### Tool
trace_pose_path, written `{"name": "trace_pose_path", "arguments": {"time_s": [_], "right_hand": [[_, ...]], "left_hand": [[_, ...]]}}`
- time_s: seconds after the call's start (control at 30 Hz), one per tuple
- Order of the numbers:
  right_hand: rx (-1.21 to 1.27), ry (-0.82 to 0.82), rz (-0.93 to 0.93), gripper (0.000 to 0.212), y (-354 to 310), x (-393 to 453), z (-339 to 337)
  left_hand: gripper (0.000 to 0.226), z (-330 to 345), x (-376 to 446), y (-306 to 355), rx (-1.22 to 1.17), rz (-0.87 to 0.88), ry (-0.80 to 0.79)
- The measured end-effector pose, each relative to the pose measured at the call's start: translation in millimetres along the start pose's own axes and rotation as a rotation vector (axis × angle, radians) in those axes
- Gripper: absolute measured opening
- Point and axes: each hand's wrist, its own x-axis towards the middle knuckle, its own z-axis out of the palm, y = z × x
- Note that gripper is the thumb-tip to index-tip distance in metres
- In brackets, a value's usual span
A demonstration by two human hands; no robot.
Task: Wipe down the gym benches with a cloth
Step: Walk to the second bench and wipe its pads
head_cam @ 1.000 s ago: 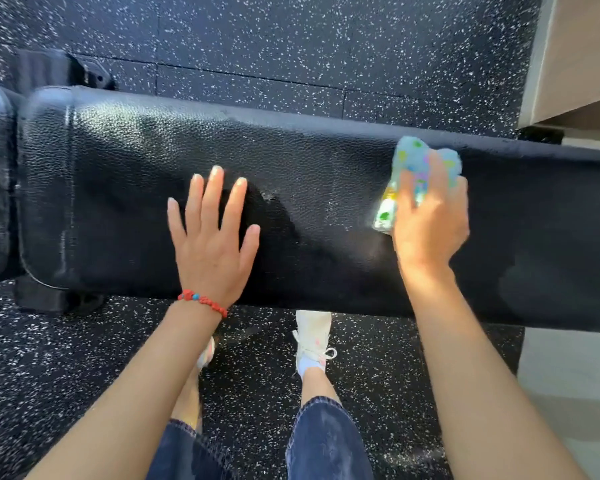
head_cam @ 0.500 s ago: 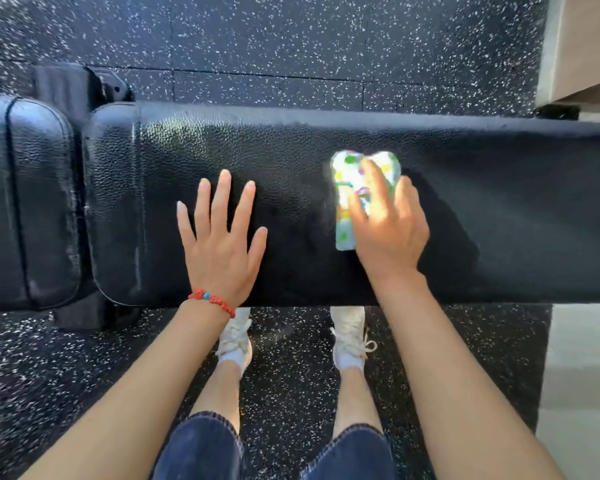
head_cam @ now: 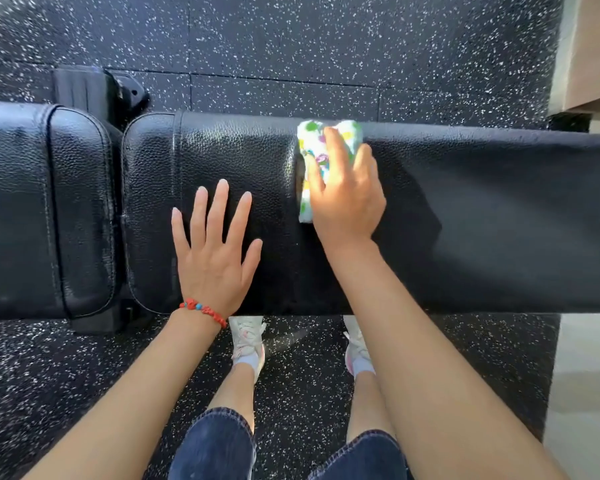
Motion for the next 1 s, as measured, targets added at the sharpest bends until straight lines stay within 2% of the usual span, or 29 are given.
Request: {"name": "trace_pose_path", "arguments": {"time_s": [0.07, 0.13, 0.2, 0.27, 0.37, 0.43, 0.63, 0.77, 0.87, 1.0], "right_hand": [[-0.024, -0.032, -0.105, 0.035, 9, 3, -2], [-0.064, -0.039, -0.095, 0.036, 35, 9, -13], [-0.083, 0.013, 0.099, 0.039, 64, 19, -27], [-0.095, -0.013, 0.310, 0.042, 79, 26, -37], [-0.094, 0.016, 0.420, 0.041, 65, 25, -32], [-0.060, 0.001, 0.358, 0.038, 36, 20, -19], [0.025, -0.004, -0.084, 0.032, -67, -4, 26], [-0.067, 0.018, -0.228, 0.031, -41, 1, 24], [-0.064, 0.079, 0.043, 0.035, 3, -5, 2], [-0.045, 0.018, 0.406, 0.042, 20, -19, -16]], "left_hand": [[0.053, 0, 0, 0, 0.002, 0.001, 0.008], [0.053, -1, 0, -1, 0.002, -0.001, 0.017], [0.053, -1, -1, -1, -0.001, -0.002, 0.015], [0.054, -1, 0, -1, -0.002, -0.001, 0.009], [0.054, -3, 1, -1, -0.011, -0.007, -0.004], [0.054, -7, 1, 0, -0.029, -0.002, -0.014], [0.053, -19, 1, -26, -0.043, -0.054, 0.024], [0.054, -18, -4, -57, -0.009, -0.097, 0.008], [0.055, -14, -8, -68, -0.047, -0.065, -0.014], [0.056, -9, -7, -67, -0.061, -0.053, 0.010]]}}
